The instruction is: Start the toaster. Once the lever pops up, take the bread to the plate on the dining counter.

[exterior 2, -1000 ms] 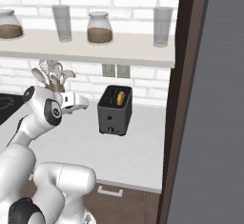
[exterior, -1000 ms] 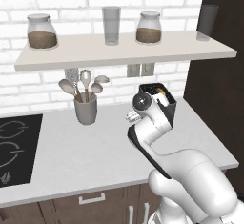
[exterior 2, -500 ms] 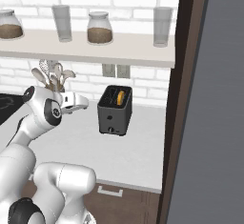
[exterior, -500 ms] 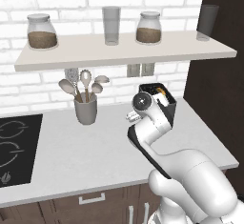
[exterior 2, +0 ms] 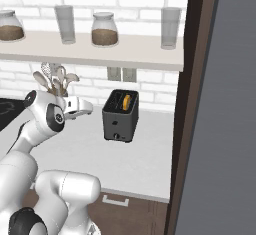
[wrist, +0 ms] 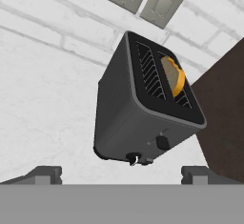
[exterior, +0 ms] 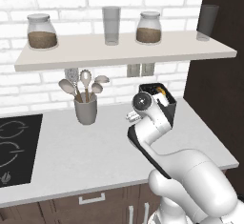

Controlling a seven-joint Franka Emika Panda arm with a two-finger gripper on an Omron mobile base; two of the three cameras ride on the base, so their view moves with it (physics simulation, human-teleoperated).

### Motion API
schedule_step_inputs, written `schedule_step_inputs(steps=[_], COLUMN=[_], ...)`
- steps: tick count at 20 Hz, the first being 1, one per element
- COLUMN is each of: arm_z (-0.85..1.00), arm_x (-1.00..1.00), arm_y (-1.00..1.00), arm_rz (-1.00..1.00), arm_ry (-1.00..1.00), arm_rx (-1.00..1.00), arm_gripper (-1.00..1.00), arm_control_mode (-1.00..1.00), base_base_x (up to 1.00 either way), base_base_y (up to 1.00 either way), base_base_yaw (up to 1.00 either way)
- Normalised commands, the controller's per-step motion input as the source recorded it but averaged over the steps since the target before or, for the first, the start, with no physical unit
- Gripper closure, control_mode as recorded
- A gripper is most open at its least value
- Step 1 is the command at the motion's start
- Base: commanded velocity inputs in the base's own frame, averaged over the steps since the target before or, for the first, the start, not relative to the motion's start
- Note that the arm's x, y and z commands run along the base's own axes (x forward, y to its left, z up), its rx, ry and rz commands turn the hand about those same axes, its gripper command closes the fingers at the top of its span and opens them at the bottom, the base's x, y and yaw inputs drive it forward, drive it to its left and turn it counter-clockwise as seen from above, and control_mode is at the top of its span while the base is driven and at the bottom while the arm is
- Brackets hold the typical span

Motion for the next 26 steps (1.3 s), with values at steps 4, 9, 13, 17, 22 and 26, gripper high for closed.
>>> schedule_step_inputs(steps=[4,9,13,17,22,26], arm_z=[0.0,0.0,0.0,0.0,0.0,0.0], arm_x=[0.0,0.0,0.0,0.0,0.0,0.0], arm_y=[0.0,0.0,0.0,0.0,0.0,0.0], arm_rz=[0.0,0.0,0.0,0.0,0.0,0.0], arm_ry=[0.0,0.0,0.0,0.0,0.0,0.0], arm_rx=[0.0,0.0,0.0,0.0,0.0,0.0], arm_gripper=[-1.0,-1.0,-1.0,-1.0,-1.0,-1.0], arm_control_mode=[-1.0,-1.0,-1.0,-1.0,-1.0,-1.0], base_base_x=[0.0,0.0,0.0,0.0,0.0,0.0], base_base_y=[0.0,0.0,0.0,0.0,0.0,0.0], base_base_yaw=[0.0,0.0,0.0,0.0,0.0,0.0])
